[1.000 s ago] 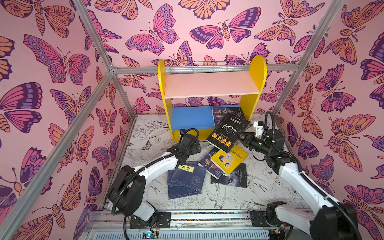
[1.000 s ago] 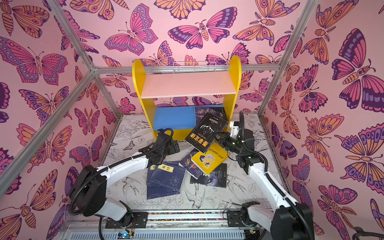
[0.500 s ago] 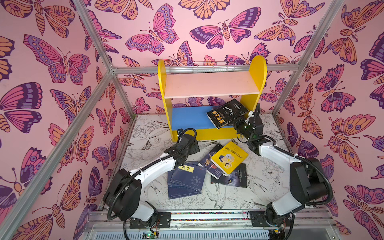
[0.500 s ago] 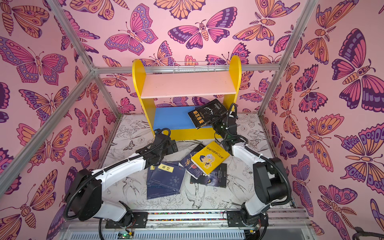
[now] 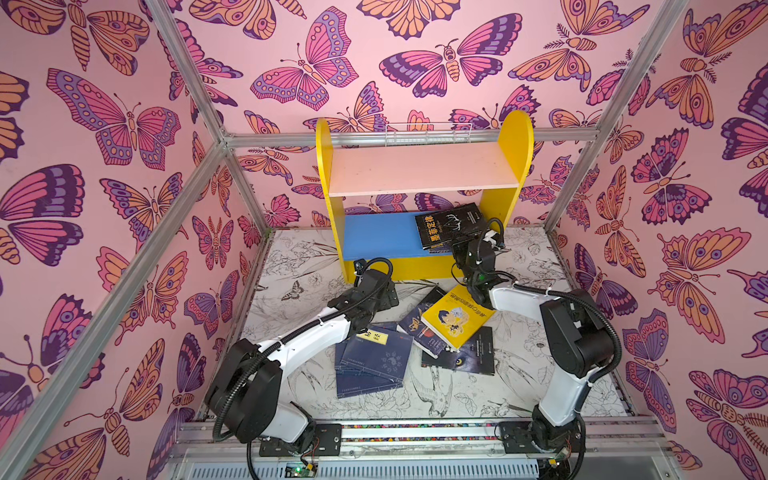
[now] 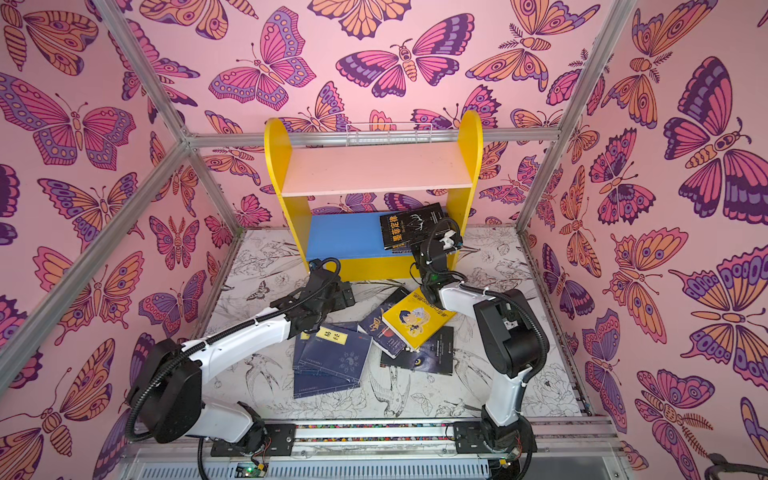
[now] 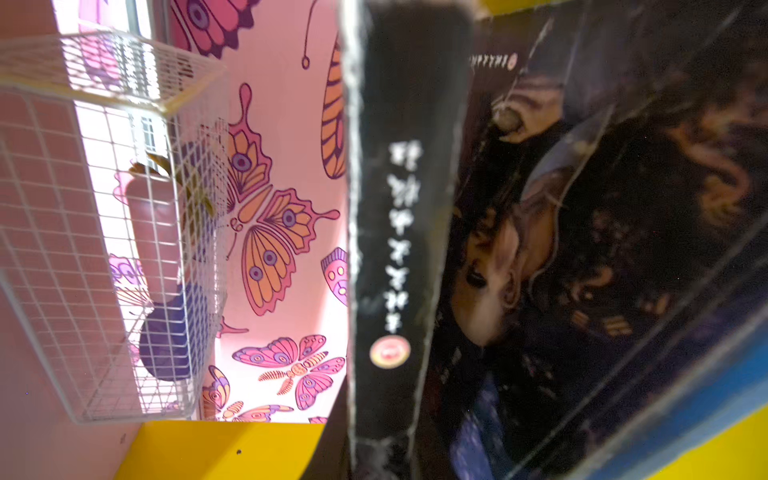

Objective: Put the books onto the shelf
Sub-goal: 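Carry the black book with the right gripper onto the blue shelf, then lower the black book onto the dark blue book and release it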

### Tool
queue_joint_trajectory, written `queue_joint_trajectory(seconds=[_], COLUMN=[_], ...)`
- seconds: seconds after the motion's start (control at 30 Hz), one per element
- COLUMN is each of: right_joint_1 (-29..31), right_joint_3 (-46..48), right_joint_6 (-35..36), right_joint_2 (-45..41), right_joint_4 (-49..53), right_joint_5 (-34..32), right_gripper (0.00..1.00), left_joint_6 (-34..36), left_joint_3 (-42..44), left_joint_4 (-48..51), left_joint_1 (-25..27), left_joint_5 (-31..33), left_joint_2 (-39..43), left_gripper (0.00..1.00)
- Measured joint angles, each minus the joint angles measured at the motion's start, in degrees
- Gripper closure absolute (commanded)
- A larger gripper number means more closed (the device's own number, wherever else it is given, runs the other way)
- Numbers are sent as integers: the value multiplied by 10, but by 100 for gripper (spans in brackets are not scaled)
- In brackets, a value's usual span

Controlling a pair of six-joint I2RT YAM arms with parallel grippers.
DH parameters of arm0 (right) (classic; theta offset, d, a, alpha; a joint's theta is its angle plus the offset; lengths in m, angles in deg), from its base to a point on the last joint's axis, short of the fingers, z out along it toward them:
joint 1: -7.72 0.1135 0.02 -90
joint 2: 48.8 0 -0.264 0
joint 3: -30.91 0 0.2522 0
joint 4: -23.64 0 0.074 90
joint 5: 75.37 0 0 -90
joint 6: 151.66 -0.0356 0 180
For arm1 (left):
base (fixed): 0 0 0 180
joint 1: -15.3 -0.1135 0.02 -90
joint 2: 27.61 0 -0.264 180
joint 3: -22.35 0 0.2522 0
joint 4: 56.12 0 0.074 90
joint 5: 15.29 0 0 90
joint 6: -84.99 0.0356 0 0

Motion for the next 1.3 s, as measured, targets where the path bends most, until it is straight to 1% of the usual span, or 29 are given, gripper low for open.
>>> queue_joint_trajectory(seconds=[0.2, 0.43, 0.47, 0.53, 0.57, 0.6, 0.67, 0.83, 0.97, 1.1, 1.23, 1.3], right_joint_1=[-2, -2, -2, -2, -2, -2, -3, -5, -7, -16, -20, -22], right_joint_3=[0, 0, 0, 0, 0, 0, -2, -35, -66, -73, -73, -73], right_joint_6=[-2, -16, -18, -28, -30, -36, -42, -47, -46, -52, -57, -57], right_joint_2=[5, 5, 5, 4, 3, 2, -3, -36, -48, -50, -56, -58], right_joint_4=[-9, 1, 6, 19, 26, 35, 59, 165, 236, 289, 310, 317], right_joint_5=[-43, -50, -51, -53, -55, -56, -58, -62, -62, -49, -39, -33], right_gripper=[100, 100, 91, 64, 54, 49, 42, 31, 30, 30, 31, 33], left_joint_6=[9, 16, 17, 18, 18, 18, 18, 19, 19, 19, 19, 19], left_joint_3=[1, 1, 1, 1, 1, 1, 1, 1, 1, 1, 1, 1], left_joint_4=[5, 6, 6, 7, 7, 7, 8, 9, 10, 10, 10, 10], left_joint_1=[0, 0, 0, 0, 0, 0, 0, 0, 0, 0, 0, 0], left_joint_5=[-9, -11, -11, -11, -11, -11, -11, -11, -11, -13, -13, -13], left_joint_2=[0, 0, 0, 0, 0, 0, 0, 0, 0, 0, 0, 0], left_gripper=[1, 1, 1, 1, 1, 1, 1, 1, 1, 1, 1, 1])
